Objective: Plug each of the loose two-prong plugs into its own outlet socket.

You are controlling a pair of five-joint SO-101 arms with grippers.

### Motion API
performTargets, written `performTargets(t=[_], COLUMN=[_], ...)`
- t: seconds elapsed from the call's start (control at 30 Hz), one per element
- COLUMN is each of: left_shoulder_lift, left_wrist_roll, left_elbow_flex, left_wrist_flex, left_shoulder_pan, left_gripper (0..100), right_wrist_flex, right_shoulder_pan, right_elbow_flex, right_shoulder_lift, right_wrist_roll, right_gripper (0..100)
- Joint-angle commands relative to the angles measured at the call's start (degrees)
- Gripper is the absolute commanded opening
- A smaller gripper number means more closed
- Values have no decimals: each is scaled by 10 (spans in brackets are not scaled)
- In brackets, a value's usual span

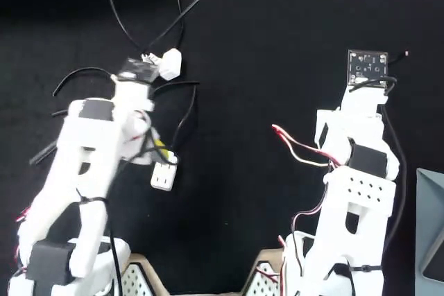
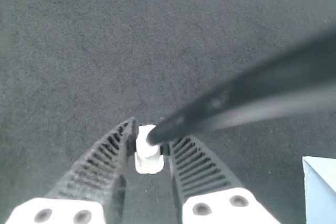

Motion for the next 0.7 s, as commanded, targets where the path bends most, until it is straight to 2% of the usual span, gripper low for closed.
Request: performTargets(t=[0.0, 0.23, 0.33, 0.5, 0.67], left_shoulder_lift=[-4, -4, -4, -4, -4], left_wrist_roll=[20, 15, -3, -84, -147], left_elbow_flex=[41, 173, 195, 186, 166], left_wrist_flex=[-47, -184, -195, -199, -217], left_shoulder_pan=[44, 60, 65, 65, 65], left_gripper=[317, 317, 308, 192, 150], right_wrist_flex=[-7, -8, -8, -9, -8], right_shoulder_pan=[-9, -9, -9, -9, -9], right_elbow_flex=[-2, 3, 3, 3, 3], right_shoulder_lift=[-3, -3, -3, -3, -3], right_wrist_roll=[-3, -3, -3, -3, -3], right_gripper=[12, 12, 12, 12, 12])
